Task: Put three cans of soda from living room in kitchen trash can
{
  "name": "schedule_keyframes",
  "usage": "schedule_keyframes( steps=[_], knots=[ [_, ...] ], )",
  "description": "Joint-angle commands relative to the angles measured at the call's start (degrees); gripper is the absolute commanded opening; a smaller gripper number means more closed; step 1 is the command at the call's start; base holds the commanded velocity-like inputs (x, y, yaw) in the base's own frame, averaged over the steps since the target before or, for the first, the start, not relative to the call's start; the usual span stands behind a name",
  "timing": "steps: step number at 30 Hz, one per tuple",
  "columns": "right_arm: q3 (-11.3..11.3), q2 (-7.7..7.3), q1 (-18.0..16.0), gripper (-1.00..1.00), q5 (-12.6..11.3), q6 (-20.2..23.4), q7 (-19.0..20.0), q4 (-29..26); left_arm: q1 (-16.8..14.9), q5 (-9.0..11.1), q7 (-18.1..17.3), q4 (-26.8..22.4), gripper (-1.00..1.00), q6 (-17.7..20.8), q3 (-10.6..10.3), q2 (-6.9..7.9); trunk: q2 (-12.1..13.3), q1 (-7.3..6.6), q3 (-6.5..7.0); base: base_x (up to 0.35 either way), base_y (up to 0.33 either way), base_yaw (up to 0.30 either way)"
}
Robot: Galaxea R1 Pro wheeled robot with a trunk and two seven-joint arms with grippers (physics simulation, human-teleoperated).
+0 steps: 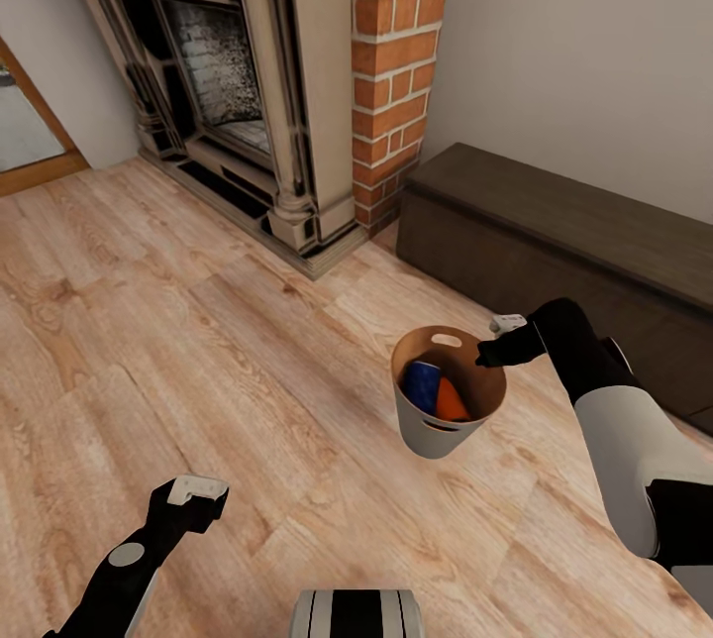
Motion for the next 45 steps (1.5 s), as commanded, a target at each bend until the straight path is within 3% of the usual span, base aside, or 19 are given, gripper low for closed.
schedule_keyframes(
  steps=[1, 19, 24, 45],
  knots=[
    [-0.1, 0.02, 0.0, -1.0, -1.1, 0.5, 0.3, 0.0, 0.0, 0.0, 0.0, 0.0, 1.0, 0.0, 0.0, 0.0, 0.0, -0.01, 0.02, 0.0, 0.0, 0.009],
    [-0.1, -0.11, 0.0, -1.0, -1.1, 0.5, 0.4, -1.3, 0.0, 0.0, 0.1, 0.0, 1.0, 0.0, 0.0, 0.0, 0.0, -0.01, 0.05, 0.0, 0.0, 0.001],
    [-1.4, 0.03, 0.0, -1.0, -1.1, 0.5, 0.4, -1.6, 0.0, -0.1, 0.1, 0.0, 1.0, 0.0, 0.0, 0.0, 0.0, -0.01, 0.05, 0.0, 0.0, 0.0],
    [-2.3, 0.09, 1.7, -1.0, -1.2, 0.5, 0.4, -6.2, 0.0, -0.4, 0.1, 0.1, 1.0, 0.0, 0.0, -0.03, -0.3, 0.54, -3.25, 0.0, 0.0, 0.0]
  ],
)
